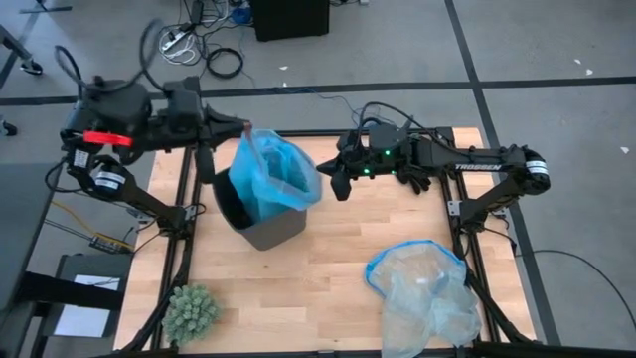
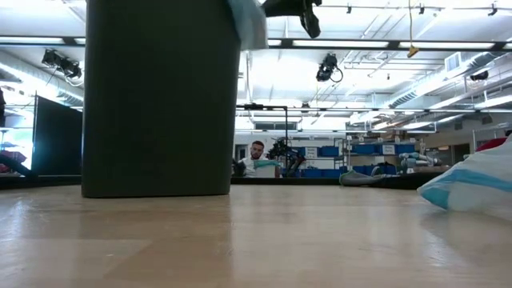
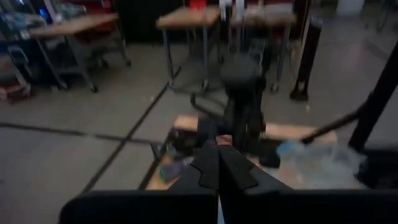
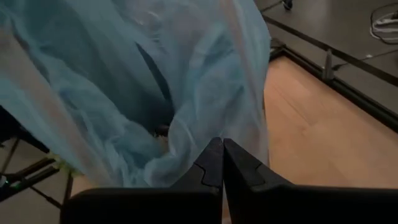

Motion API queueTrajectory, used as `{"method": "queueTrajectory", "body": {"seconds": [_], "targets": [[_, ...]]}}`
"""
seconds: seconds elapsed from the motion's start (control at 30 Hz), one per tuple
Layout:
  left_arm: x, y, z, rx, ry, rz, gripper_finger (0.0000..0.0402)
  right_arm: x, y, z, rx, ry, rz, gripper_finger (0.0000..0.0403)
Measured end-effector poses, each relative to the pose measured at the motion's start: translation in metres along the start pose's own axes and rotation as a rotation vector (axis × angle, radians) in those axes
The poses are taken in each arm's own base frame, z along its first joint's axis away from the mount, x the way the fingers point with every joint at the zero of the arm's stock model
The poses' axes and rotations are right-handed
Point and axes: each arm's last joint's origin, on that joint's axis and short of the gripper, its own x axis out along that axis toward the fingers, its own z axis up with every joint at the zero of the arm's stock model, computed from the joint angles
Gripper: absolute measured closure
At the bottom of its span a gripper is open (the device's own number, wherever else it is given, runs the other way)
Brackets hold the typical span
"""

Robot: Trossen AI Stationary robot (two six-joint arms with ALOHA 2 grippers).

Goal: Place trash/remove bag and relplace
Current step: Remove the trash bag from the bin

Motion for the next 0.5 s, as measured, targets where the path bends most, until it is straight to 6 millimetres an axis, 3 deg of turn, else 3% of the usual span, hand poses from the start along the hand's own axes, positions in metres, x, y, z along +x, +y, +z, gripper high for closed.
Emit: {"method": "queueTrajectory", "body": {"seconds": [0.2, 0.33, 0.5], "targets": [[-0.004, 0.002, 0.005, -0.024, -0.051, 0.014, 0.0401, -0.002, 0.0, -0.005, -0.064, 0.081, 0.058, 0.0387], [0.003, 0.0, 0.001, -0.053, -0.008, 0.063, 0.0401, -0.007, -0.007, -0.008, 0.015, 0.195, 0.123, 0.034], [0.019, -0.004, -0.005, -0.039, 0.028, 0.112, 0.0401, -0.013, -0.02, -0.012, 0.124, 0.3, 0.078, 0.0295]]}}
